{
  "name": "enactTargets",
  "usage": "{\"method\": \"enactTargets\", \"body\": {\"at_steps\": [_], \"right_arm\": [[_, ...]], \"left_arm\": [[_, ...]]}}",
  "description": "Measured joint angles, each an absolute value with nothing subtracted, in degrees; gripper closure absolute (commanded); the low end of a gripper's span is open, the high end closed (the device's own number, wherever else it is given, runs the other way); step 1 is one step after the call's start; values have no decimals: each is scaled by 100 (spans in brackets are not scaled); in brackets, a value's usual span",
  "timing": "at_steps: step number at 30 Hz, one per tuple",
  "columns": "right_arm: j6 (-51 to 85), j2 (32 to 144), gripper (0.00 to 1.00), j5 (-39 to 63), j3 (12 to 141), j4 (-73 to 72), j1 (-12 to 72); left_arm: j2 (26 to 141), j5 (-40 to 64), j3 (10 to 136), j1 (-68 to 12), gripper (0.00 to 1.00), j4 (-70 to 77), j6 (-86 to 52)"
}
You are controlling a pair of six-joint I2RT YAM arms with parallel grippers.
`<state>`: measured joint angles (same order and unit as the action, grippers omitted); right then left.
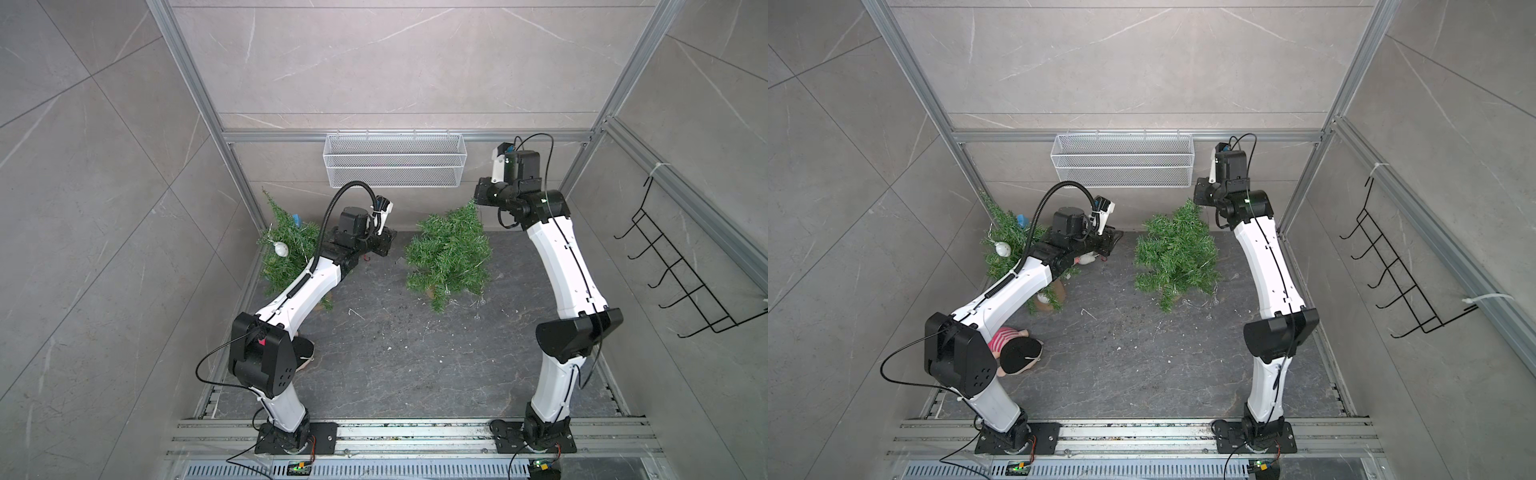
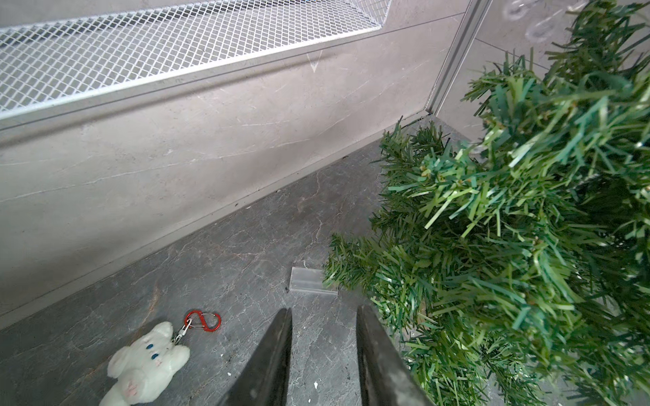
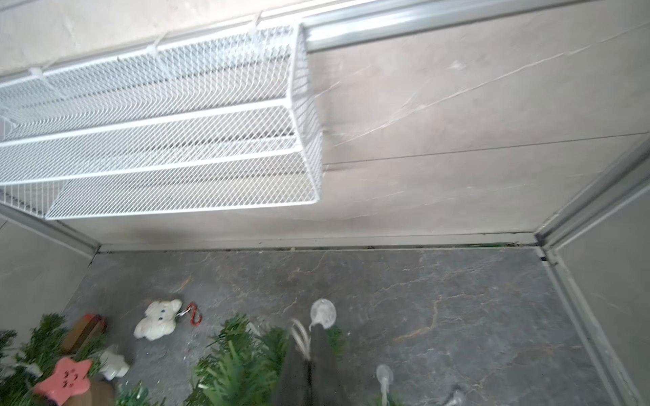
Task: Wrap string light around the christmas tree
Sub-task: Wrap the light string around the Christmas tree, then adjust the Christmas tree at the center of the board.
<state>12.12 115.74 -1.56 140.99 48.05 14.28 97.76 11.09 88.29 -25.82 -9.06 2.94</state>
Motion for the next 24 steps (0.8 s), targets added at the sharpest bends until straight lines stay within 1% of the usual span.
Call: {"method": "enactTargets", "body": {"at_steps": [1,3,6,9,13,20,22,24], "right_arm": [[1214,11745,94,-16,14306,4923,1461],[1219,11981,88,242,14564,5111,1500],[1249,12248,75,578,14910,5450,1509],[1280,12291,63,869,14999,5688,1452],[1347,12234,53,1146,14967,5824,1319],[1372,11649,50,1232,14385,6069,1061],[1424,11253,49,1162,13841,6027,974],[1553,10652,49,1035,12908,5854,829]], "left_arm": [[9778,1107,8829,-2582,66,-913,294],[9778,1107,8829,-2582,65,-921,294],[9778,1107,8829,-2582,65,-928,292],[9778,1107,8829,-2582,65,-939,281],[9778,1107,8829,-2582,66,-943,279],[9776,1114,8825,-2582,65,-943,226],[9773,1120,8814,-2582,65,-943,187],[9736,1142,8744,-2582,65,-939,137]]}}
